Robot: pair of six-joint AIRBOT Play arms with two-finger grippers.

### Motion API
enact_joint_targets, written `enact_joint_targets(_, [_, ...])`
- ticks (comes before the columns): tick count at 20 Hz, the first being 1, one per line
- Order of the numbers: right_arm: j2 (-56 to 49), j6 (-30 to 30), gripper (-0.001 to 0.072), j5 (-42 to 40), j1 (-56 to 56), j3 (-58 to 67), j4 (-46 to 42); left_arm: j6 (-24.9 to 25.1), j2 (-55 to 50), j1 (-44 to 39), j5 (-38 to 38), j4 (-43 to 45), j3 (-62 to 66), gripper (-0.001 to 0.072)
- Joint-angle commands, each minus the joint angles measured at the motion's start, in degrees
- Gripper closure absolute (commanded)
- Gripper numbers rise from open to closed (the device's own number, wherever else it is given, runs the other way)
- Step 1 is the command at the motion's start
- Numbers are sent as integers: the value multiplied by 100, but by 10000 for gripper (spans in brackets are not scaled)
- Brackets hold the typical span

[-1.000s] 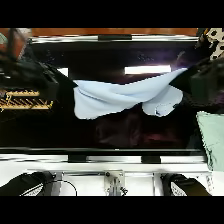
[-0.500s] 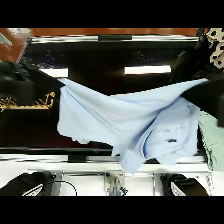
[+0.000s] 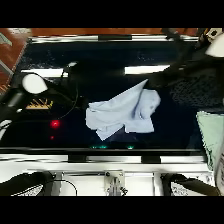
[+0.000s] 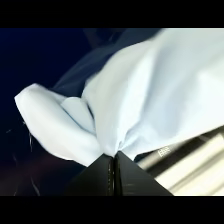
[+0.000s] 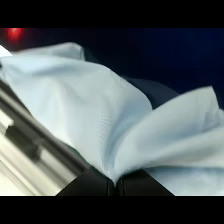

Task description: Fold the shirts.

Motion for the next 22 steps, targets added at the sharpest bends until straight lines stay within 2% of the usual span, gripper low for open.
enact_joint_targets(1, [-1128,459,644,-1609,0,-199,400,-76,-684,72,925,42,-149,676])
enact_joint_targets(2, [-1360,684,644,-1805,2,-199,457,-214,-804,131,990,37,-125,673])
enact_joint_targets(3, [-1545,776,644,-1849,0,-199,498,-341,-914,197,1023,35,-120,608])
enact_joint_targets(4, [-1676,787,643,-1834,0,-199,520,-520,-1003,260,1010,35,-116,375])
enact_joint_targets(5, [-1746,785,564,-1801,0,-197,549,-717,-1049,326,933,35,-105,146])
enact_joint_targets(6, [-1749,745,296,-1740,-50,-186,549,-804,-1056,428,754,33,-79,89])
enact_joint_targets(7, [-1731,592,120,-1504,-144,-87,544,-769,-1054,586,378,37,9,89])
enact_joint_targets(9, [-1696,264,116,-444,-520,378,369,-424,-1038,1027,-726,37,249,89])
enact_joint_targets(11, [-1565,188,117,584,-1034,752,-321,-238,-890,1478,-1663,35,238,101])
enact_joint_targets(13, [-1386,179,118,1126,-1624,765,-861,-66,-516,1665,-1895,35,-208,108])
enact_joint_targets(15, [-1384,223,118,1602,-2225,734,-822,-87,20,1672,-1596,-79,-1145,106])
enact_joint_targets(16, [-1381,269,117,1663,-2468,640,-807,-85,291,1661,-1307,-426,-1757,105])
enact_joint_targets(19, [-1381,297,117,1602,-2778,249,-811,85,732,1526,-354,-1683,-3259,99])
enact_joint_targets(22, [-1384,160,117,1255,-2761,-92,-741,133,599,929,686,-2308,-3976,100])
